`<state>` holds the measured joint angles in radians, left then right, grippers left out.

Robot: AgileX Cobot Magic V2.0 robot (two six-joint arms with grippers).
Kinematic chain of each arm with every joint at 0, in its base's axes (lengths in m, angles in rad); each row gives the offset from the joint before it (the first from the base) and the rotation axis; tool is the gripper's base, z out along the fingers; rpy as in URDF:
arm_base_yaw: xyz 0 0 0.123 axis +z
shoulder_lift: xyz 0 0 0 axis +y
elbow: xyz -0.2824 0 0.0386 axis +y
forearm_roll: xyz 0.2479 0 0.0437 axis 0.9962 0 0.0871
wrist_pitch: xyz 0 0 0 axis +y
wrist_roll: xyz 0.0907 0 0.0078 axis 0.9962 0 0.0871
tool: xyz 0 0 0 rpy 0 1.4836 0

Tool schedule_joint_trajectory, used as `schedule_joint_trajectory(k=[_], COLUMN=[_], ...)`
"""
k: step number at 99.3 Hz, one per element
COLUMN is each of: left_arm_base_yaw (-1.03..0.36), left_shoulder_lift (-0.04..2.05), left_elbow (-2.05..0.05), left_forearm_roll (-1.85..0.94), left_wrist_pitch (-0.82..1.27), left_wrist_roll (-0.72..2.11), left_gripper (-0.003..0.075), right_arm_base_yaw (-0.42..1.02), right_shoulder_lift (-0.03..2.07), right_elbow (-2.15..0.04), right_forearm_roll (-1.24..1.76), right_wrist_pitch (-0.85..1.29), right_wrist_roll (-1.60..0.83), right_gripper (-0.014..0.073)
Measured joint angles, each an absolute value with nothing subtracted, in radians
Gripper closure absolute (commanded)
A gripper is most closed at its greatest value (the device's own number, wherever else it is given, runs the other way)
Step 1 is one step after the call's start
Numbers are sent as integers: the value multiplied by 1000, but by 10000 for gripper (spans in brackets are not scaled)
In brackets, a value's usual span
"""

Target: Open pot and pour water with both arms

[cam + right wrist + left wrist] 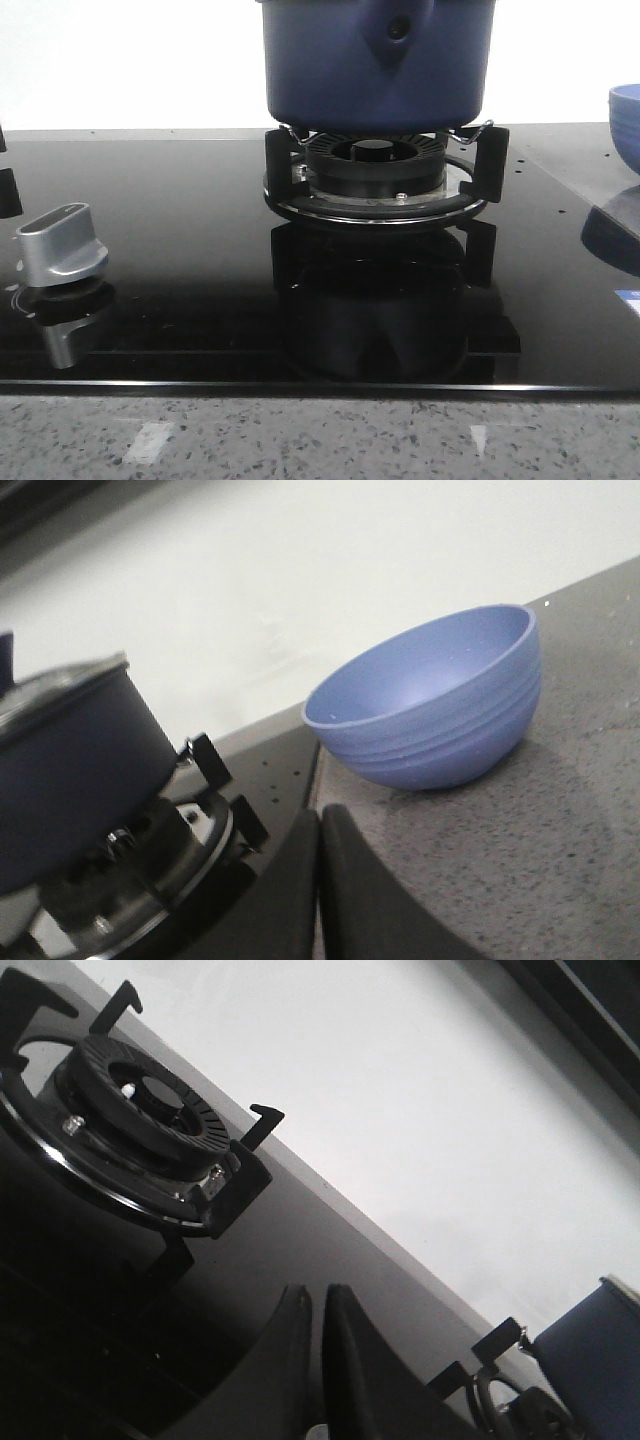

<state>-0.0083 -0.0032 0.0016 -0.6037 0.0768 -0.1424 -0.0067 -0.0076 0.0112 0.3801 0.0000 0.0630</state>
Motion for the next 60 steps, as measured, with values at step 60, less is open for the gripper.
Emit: schedule_joint_trajectory(k=[60], left_arm_base_yaw=[-8], left_shoulder_lift=[61], left_elbow=[-303], left_forearm_roll=[-725], left_wrist_pitch=[400], left_wrist_roll=[200], left_gripper=[741], right_arm_base_yaw=[-7], right_shoulder_lift=[202], right_elbow=[-406], right_forearm_roll=[371], right_wrist_pitch=[576], right_wrist_roll=[-70], right_gripper=[639])
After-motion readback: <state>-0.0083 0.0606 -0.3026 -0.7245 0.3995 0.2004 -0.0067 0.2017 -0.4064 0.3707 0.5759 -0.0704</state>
